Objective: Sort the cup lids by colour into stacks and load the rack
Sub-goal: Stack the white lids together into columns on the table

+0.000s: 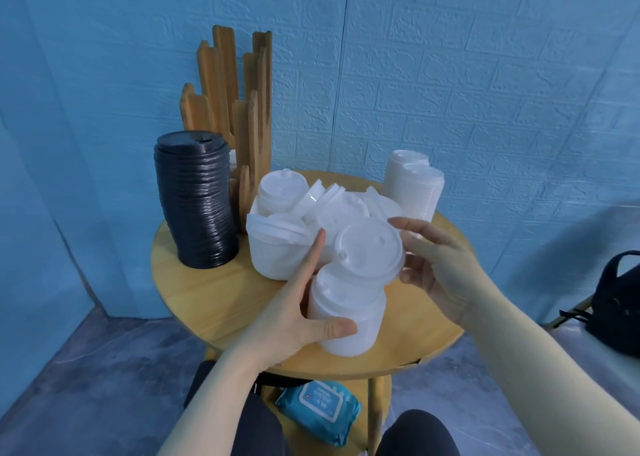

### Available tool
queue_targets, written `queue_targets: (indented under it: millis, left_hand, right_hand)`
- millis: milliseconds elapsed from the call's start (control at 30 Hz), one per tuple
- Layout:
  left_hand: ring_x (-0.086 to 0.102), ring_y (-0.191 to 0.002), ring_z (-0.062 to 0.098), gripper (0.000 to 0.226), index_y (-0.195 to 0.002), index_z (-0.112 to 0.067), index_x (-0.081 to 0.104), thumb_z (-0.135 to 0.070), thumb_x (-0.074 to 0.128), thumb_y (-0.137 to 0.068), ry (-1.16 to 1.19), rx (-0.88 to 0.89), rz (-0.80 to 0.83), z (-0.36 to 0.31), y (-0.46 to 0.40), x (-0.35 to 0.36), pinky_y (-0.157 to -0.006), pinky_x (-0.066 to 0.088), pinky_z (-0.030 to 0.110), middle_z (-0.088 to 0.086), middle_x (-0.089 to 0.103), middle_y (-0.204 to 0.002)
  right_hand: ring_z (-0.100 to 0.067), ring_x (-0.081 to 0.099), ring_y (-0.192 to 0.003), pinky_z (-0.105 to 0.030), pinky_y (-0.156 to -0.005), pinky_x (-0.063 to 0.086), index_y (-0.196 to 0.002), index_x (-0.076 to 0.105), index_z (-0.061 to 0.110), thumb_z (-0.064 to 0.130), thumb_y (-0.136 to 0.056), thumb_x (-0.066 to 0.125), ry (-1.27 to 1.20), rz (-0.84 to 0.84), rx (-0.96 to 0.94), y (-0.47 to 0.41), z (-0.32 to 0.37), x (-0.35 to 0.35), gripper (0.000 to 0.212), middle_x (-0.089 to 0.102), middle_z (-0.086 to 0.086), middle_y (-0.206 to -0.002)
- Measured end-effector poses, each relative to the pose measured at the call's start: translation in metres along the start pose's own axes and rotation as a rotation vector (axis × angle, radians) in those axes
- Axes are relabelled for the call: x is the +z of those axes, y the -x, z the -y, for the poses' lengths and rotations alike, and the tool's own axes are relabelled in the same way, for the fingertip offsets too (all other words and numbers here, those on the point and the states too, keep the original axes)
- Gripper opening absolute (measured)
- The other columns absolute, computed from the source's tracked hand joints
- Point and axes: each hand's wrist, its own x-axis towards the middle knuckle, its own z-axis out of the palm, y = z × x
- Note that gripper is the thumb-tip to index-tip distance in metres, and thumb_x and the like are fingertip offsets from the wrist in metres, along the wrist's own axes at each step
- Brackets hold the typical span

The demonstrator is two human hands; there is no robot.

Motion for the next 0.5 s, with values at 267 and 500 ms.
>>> queue_targets:
  millis: [267, 500]
  left_hand:
    - [0.022, -0.134, -0.025, 0.099, -0.126, -0.086, 0.014, -0.041, 0.082, -0.070, -0.073, 0.035, -0.016, -0.003, 0.002, 0.001, -0.105, 0.025, 0.000, -0.053, 0.023, -0.140]
    - [0.035, -0.131, -0.017, 0.087, -0.130, -0.076, 0.033, -0.043, 0.088, -0.070, -0.076, 0.025, -0.026, 0.000, 0.001, 0.000, -0.103, 0.035, 0.014, -0.037, 0.039, -0.140]
  right_hand:
    - [-0.013, 0.055, -0.051, -0.023, -0.042, 0.048, -0.098, 0.070, 0.009, 0.006, -0.096, 0.052, -0.036, -0.012, 0.070, 0.015, -0.010, -0.002, 0.018, 0.064, -0.005, -0.069]
    - [-0.012, 0.061, -0.060, -0.027, -0.046, 0.048, -0.098, 0.073, 0.023, 0.018, -0.100, 0.051, 0.372, -0.048, -0.001, 0.027, -0.014, -0.002, 0.022, 0.069, -0.001, -0.077]
